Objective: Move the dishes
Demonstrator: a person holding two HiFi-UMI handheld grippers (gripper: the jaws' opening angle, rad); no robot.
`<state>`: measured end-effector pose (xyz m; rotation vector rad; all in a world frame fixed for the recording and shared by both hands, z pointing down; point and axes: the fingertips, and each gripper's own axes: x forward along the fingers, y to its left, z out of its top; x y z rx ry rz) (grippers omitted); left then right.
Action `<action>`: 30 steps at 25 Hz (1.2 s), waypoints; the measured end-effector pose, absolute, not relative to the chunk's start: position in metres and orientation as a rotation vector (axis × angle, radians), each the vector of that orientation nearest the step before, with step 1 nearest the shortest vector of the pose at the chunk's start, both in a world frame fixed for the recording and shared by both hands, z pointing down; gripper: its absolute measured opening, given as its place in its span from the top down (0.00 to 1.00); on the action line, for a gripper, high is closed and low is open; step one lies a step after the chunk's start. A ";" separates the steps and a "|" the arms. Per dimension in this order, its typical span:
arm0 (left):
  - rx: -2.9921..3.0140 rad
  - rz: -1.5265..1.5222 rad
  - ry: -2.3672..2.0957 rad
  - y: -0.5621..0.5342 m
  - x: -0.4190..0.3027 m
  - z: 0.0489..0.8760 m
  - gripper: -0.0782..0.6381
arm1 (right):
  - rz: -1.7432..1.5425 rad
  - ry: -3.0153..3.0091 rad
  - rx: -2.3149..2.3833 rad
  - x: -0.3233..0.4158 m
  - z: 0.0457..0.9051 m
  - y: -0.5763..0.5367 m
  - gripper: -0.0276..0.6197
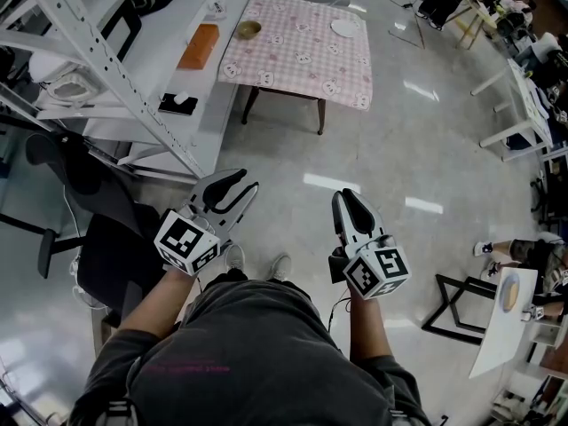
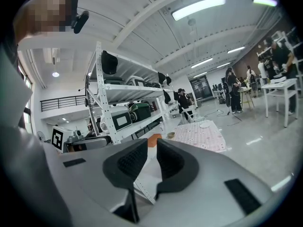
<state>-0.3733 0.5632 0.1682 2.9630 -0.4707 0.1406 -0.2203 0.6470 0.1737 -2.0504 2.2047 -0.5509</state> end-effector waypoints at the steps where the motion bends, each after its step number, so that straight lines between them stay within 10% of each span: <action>1: 2.963 0.141 -0.473 0.563 -0.373 0.168 0.72 | -0.551 2.204 -2.050 -0.220 0.173 0.647 0.89; 30: 2.958 0.173 -0.576 0.563 -0.351 0.172 0.59 | -0.519 2.243 -2.017 -0.191 0.170 0.654 0.71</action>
